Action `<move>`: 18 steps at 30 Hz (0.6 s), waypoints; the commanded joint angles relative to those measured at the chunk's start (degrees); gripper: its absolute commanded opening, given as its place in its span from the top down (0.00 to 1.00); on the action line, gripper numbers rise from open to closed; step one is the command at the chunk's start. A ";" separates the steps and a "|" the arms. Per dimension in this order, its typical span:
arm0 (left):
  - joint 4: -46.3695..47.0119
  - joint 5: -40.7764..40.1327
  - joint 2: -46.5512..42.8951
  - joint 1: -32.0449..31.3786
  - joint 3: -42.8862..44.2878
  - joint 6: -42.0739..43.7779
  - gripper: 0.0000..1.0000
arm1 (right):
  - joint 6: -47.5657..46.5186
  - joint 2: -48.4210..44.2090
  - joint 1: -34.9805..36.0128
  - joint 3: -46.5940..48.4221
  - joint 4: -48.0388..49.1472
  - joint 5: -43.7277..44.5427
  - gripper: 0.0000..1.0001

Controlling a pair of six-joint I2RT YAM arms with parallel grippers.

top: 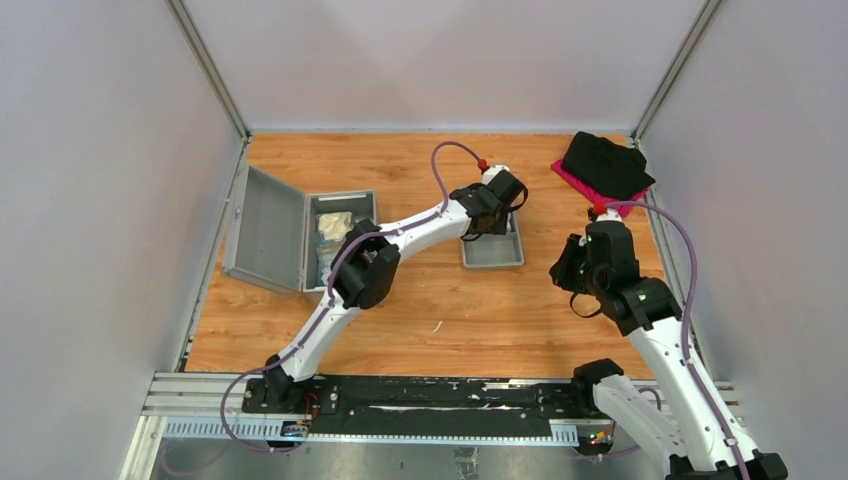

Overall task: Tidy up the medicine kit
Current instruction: Pick up the medicine box compartment at the center of the board.

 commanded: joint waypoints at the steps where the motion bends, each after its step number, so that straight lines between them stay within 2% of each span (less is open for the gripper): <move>1: -0.84 -0.83 2.70 0.24 2.10 0.61 0.58 | -1.00 -0.36 -0.88 -1.14 -1.25 -0.13 0.79; 11: -4.53 -1.95 5.01 1.02 4.34 3.00 0.67 | -1.50 -0.23 -0.87 -1.48 -1.30 -0.46 0.81; 15: -7.13 -1.53 5.12 1.54 4.01 5.59 0.73 | -2.20 0.39 -0.87 -0.65 -1.30 -0.83 0.81; 18: -7.63 -0.34 3.40 1.92 0.59 7.43 0.83 | -2.44 0.69 -0.85 -0.32 -1.26 -1.06 0.81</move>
